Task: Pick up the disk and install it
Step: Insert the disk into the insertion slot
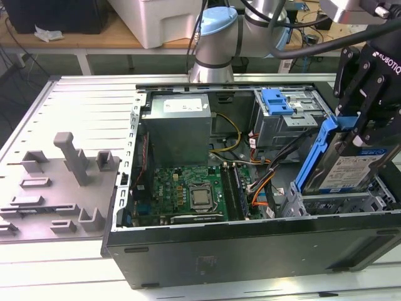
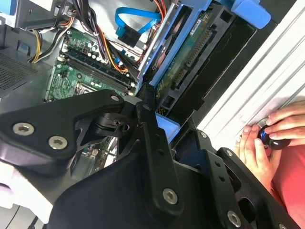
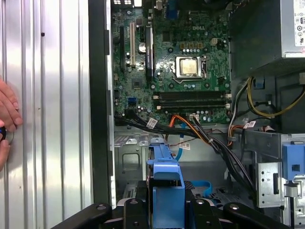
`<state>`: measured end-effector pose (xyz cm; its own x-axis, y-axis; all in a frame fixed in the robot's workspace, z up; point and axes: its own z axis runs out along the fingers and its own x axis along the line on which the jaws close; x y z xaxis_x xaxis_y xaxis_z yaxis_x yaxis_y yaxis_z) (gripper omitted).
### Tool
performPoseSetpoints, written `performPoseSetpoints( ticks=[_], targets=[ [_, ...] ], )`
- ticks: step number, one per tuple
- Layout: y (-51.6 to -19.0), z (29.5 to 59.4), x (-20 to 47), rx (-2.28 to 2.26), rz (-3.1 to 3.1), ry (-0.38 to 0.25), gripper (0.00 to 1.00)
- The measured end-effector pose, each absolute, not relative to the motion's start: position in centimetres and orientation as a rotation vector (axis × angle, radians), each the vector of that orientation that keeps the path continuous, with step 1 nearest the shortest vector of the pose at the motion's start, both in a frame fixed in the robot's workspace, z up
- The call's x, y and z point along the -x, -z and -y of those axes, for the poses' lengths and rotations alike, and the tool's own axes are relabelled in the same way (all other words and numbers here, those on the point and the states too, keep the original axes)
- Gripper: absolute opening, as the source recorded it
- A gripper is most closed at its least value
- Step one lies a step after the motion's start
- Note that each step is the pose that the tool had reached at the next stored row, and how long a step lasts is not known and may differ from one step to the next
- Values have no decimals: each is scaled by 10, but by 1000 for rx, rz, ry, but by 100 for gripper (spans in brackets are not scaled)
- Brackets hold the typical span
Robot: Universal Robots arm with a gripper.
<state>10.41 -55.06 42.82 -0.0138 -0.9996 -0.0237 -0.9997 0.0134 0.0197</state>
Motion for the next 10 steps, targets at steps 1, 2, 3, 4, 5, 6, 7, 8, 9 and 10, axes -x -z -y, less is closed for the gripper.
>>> performPoseSetpoints(
  ticks=[1,2,3,4,5,6,7,8,9,10],
  targets=[
    [-427,551,-104,2204,-2234,-48,36],
    [-427,551,-104,2204,-2234,-48,36],
    [-426,551,-104,2204,-2234,-48,36],
    [-425,551,-104,2204,-2234,-48,36],
    [-425,551,-104,2204,-2234,-48,36],
    [-424,551,-104,2204,-2234,-48,36],
    [-424,551,-104,2204,-2234,-48,36],
    [-423,551,-104,2204,-2234,-48,36],
    [-423,551,-104,2204,-2234,-48,36],
    [-422,551,-104,2204,-2234,-48,36]
  ],
)
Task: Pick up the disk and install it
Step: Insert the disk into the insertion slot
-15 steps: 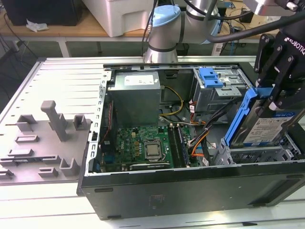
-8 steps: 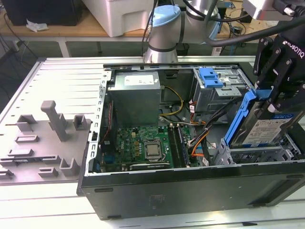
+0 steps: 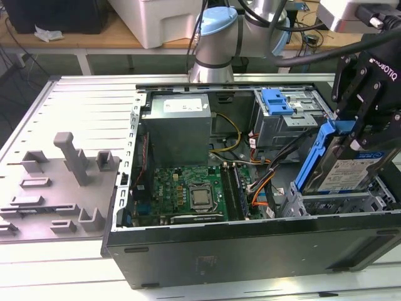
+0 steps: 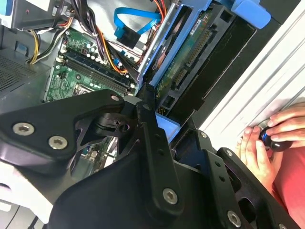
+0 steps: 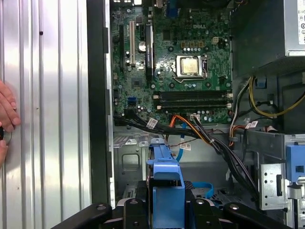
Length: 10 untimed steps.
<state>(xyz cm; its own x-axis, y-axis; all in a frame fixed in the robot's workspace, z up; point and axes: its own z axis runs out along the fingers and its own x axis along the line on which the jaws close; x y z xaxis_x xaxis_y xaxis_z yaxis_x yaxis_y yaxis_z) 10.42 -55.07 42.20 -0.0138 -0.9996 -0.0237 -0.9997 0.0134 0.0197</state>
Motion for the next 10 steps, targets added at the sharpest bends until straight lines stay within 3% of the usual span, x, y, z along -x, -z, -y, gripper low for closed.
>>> performPoseSetpoints(
  ticks=[10],
  targets=[
    [-416,551,-104,2204,-2234,-48,36]
  ],
)
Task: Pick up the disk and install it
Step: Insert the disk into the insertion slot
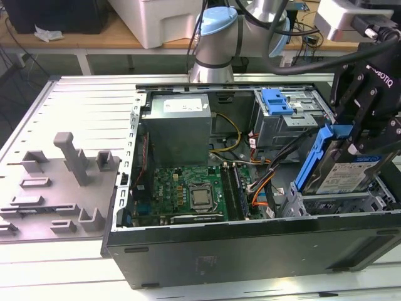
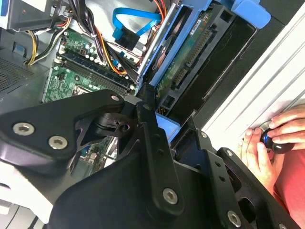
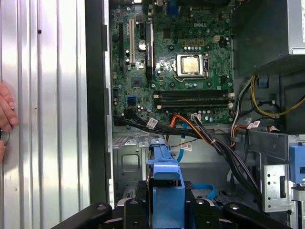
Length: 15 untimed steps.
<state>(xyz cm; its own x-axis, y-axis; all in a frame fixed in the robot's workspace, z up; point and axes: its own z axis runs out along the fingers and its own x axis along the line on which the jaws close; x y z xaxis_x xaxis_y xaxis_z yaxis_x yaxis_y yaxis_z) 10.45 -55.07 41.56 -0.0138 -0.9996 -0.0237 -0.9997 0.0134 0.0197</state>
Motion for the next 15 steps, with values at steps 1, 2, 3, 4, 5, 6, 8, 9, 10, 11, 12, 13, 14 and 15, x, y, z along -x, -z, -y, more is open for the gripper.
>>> performPoseSetpoints(
  ticks=[1,2,3,4,5,6,8,9,10,11,12,13,14,15],
  targets=[
    [-415,551,-105,2204,-2234,-48,36],
    [-415,551,-105,2204,-2234,-48,36],
    [-415,551,-105,2204,-2234,-48,36],
    [-414,551,-105,2204,-2234,-48,36],
    [-414,551,-105,2204,-2234,-48,36],
    [-413,551,-105,2204,-2234,-48,36],
    [-413,551,-105,2204,-2234,-48,36],
    [-412,551,-105,2204,-2234,-48,36],
    [-412,551,-105,2204,-2234,-48,36],
    [-412,551,-105,2204,-2234,-48,36],
    [-412,551,-105,2204,-2234,-48,36],
    [-411,551,-105,2204,-2234,-48,36],
    [-411,551,-105,2204,-2234,-48,36],
    [-411,551,-105,2204,-2234,-48,36]
  ],
)
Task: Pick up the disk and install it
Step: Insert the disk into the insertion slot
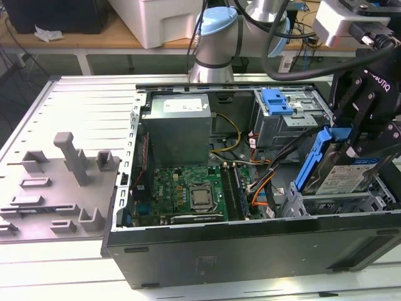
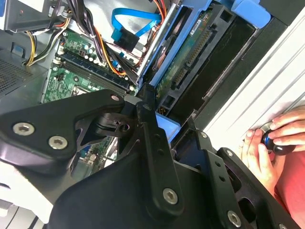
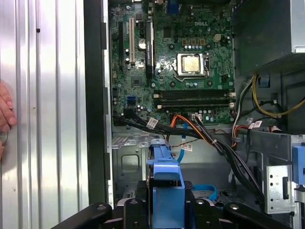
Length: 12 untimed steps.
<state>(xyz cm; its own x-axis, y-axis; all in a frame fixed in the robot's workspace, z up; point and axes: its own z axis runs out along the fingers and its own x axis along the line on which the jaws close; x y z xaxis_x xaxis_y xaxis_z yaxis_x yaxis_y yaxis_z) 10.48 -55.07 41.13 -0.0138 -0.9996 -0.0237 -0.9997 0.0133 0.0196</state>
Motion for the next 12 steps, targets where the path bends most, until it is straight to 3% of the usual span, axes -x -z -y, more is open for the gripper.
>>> performPoseSetpoints(
  ticks=[12],
  targets=[
    [-411,551,-105,2204,-2234,-48,36]
  ],
)
